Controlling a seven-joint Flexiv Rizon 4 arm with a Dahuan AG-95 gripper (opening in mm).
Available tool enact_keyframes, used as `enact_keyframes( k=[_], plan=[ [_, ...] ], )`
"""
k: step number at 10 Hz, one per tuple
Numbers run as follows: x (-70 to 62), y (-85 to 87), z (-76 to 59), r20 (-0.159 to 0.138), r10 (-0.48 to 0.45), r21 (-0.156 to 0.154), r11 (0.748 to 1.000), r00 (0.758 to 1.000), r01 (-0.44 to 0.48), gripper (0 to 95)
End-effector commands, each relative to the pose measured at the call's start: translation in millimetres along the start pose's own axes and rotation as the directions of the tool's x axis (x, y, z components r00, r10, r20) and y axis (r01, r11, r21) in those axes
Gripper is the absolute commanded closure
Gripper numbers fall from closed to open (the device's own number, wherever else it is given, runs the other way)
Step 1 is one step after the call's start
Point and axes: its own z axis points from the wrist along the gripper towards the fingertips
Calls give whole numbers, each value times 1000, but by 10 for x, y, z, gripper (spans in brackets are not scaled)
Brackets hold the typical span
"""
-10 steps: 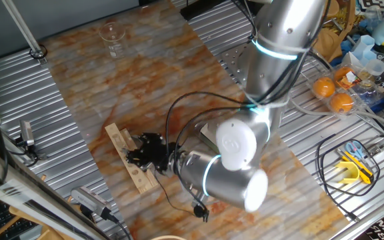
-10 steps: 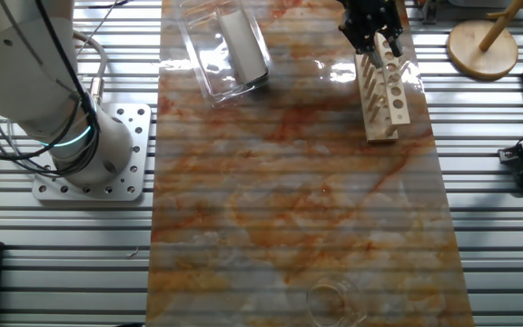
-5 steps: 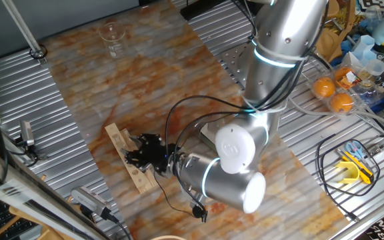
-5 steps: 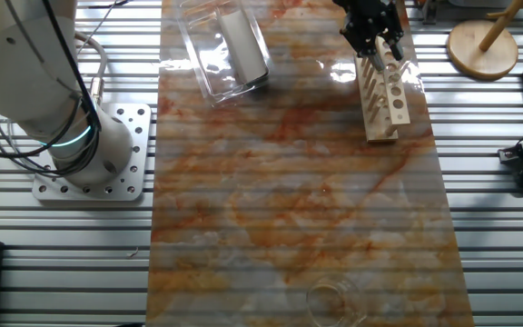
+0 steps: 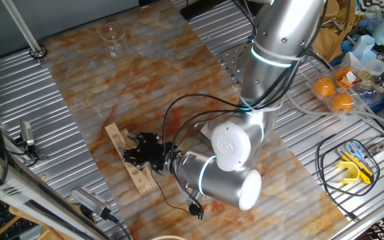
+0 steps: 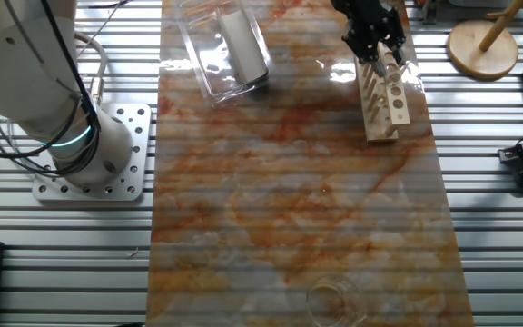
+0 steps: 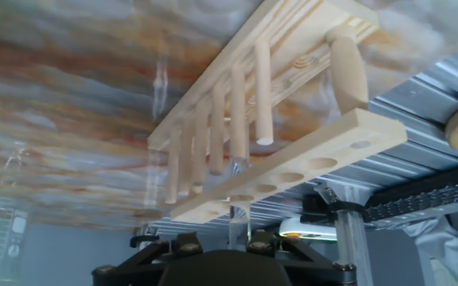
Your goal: Pour out the test tube
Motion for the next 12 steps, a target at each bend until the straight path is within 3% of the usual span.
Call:
enact_keyframes(
  k=[1,5,6,12],
  plan=[
    [-10,4,24,-6,-2,10,1000,1000,2,570],
    [-33,0,61,-17,7,17,1000,1000,-6,570],
    [-37,-1,67,-17,7,17,1000,1000,-7,760],
    [-58,-5,95,-43,26,11,1000,999,-26,760]
  ],
)
